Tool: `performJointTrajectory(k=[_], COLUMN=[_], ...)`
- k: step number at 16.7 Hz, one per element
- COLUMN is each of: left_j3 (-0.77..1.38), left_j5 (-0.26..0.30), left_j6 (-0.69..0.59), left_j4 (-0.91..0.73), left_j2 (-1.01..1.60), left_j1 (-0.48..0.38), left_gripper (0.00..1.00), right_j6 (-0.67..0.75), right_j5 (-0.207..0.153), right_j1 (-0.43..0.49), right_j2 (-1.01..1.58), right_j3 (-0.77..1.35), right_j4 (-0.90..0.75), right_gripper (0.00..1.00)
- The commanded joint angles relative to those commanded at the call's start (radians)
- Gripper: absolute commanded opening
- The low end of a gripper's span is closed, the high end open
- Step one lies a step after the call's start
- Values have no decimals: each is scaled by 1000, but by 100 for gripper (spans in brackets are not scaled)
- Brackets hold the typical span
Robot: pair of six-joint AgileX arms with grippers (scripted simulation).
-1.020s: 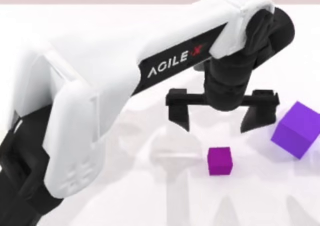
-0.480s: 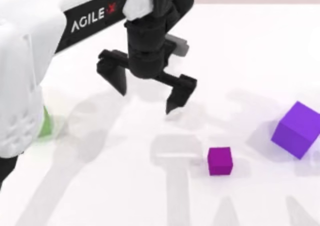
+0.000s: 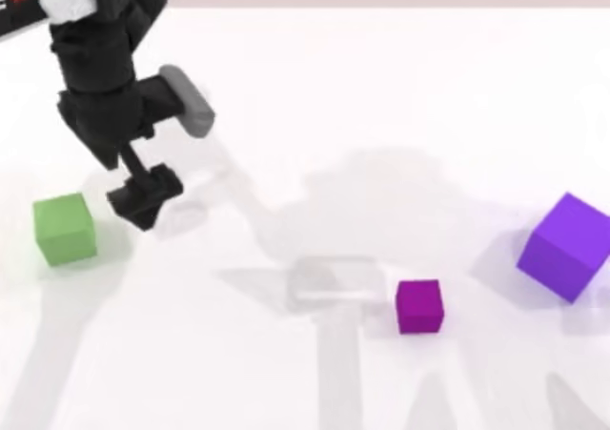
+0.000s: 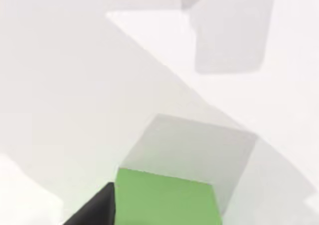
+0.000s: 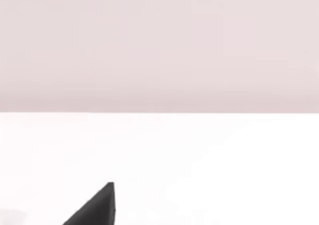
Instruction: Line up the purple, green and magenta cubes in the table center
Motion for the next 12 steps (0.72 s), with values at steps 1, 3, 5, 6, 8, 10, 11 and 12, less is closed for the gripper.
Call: performJointTrajectory(k=[1, 3, 5, 6, 8, 10, 11, 12], left_j3=[-35, -97, -145, -162, -184, -188, -188, -188], left_j5=[1, 3, 5, 6, 8, 8, 8, 8], left_j6=[92, 246, 356, 396, 442, 450, 450, 450], left_j4=[16, 49, 77, 89, 104, 106, 106, 106], left_j2=[-25, -73, -116, -132, -153, -157, -157, -157], left_j1=[38, 107, 161, 181, 206, 211, 211, 211], left_gripper=[100, 100, 100, 100, 100, 100, 100, 100], right_j6=[0, 0, 0, 0, 0, 0, 0, 0], right_j5=[0, 0, 0, 0, 0, 0, 0, 0], right_j1=[0, 0, 0, 0, 0, 0, 0, 0], right_j2=[0, 0, 0, 0, 0, 0, 0, 0], right_j3=[0, 0, 0, 0, 0, 0, 0, 0], right_j4=[0, 0, 0, 0, 0, 0, 0, 0], right_gripper=[100, 100, 100, 100, 100, 100, 100, 100])
